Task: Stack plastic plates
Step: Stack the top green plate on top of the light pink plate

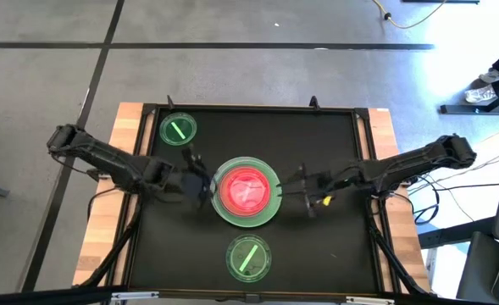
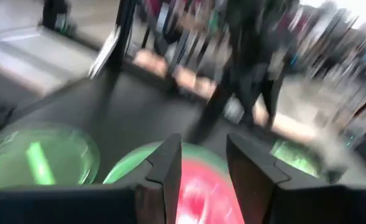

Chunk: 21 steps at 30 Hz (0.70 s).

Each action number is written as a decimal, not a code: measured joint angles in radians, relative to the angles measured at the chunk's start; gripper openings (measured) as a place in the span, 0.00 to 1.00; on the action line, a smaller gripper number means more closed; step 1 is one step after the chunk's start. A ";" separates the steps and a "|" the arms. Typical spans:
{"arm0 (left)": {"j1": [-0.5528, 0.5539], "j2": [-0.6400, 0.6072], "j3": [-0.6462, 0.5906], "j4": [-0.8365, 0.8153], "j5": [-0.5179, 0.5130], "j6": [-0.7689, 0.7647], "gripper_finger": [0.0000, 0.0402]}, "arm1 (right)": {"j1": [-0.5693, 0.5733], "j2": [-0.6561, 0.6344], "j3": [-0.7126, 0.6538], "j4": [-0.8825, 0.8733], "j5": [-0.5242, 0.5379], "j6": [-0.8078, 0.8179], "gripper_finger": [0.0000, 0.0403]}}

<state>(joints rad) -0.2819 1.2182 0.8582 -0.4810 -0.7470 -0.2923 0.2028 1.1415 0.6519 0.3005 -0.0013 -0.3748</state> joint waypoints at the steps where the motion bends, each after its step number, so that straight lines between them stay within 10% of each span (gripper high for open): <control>1: 0.032 0.000 0.005 -0.035 0.004 -0.014 0.32 | -0.004 -0.021 -0.018 0.053 -0.003 -0.021 0.30; 21: 0.650 0.000 -0.244 -0.056 0.317 0.006 0.32 | -0.173 -0.158 -0.124 0.219 0.079 0.008 0.30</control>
<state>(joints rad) 0.3679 1.2186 0.6137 -0.5374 -0.4297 -0.2859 0.0299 0.9838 0.5274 0.5196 0.0782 -0.3665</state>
